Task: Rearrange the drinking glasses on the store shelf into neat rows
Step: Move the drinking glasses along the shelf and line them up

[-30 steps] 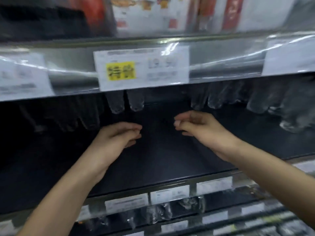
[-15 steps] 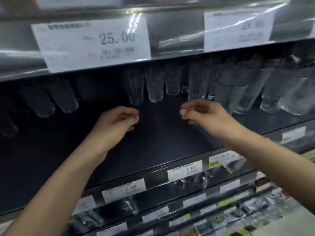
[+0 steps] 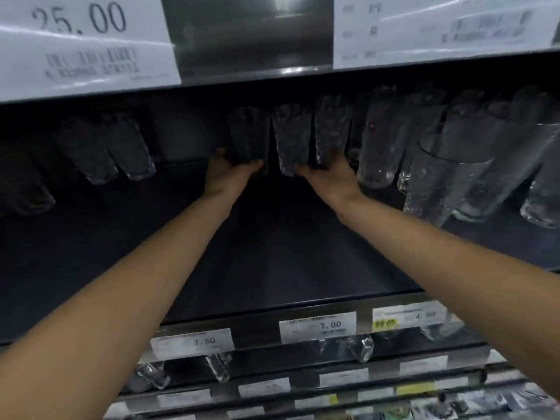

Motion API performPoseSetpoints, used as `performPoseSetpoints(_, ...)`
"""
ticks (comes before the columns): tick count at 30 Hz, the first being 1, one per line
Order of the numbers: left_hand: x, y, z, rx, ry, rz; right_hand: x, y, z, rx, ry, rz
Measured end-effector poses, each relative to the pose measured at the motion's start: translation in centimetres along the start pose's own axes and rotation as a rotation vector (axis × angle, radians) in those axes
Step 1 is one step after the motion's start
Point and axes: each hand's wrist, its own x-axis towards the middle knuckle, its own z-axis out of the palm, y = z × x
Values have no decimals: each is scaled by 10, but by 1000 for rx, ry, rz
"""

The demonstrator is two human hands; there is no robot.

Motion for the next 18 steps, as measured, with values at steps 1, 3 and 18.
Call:
performPoseSetpoints(1,9,-6,2,21,4,3,8,3,6,16,14,20)
performPoseSetpoints(3,25,-18,5,56,7,16,22,9,18,19,28,49)
performPoseSetpoints(18,65,-36,16,83,-112,194,71,18,50,5,93,23)
